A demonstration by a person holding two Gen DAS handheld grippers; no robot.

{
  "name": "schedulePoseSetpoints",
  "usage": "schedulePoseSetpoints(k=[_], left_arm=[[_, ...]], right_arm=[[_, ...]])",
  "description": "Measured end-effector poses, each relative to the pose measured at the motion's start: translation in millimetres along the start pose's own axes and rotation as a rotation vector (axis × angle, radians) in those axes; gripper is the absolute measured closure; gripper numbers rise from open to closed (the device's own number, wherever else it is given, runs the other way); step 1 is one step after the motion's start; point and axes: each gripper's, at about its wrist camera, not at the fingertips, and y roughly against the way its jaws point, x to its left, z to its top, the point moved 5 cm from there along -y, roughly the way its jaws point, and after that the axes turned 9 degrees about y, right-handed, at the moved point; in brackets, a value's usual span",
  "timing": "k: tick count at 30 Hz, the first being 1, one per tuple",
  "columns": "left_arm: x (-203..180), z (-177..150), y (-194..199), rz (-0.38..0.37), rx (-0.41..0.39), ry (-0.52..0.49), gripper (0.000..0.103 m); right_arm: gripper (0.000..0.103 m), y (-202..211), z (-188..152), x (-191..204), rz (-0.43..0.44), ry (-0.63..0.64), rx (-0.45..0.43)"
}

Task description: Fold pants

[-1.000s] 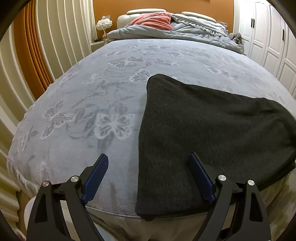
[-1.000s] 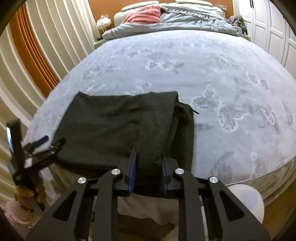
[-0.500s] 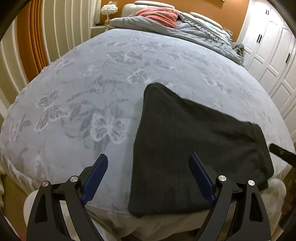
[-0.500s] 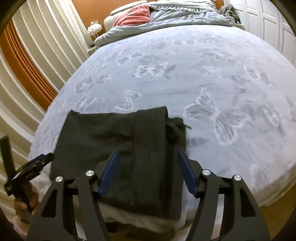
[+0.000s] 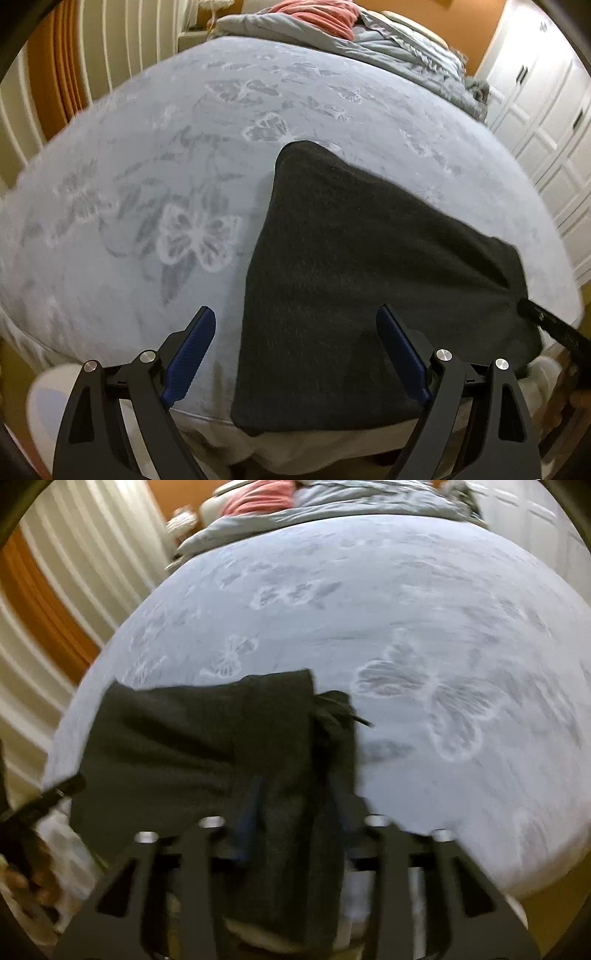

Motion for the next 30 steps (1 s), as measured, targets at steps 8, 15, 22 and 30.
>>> schedulePoseSetpoints(k=[8,15,22,30], left_arm=[[22,-4,-23,-0.197,0.085,0.15,0.014],[-1,-12,-19,-0.255,0.123,0.065,0.08],[-23,-3,58,-0.375,0.083,0.043,0.083],[-82,43,177,-0.464,-0.127,-0.155,0.084]], right_arm=[[0.017,-26,-38,7,0.161,-0.095,0.097],[0.072,-14,-28,21,0.213,-0.088,0.067],[0.076,63,-15,45,0.282,-0.026,-0.024],[0.076,179,56,74,0.283,0.126,-0.322]])
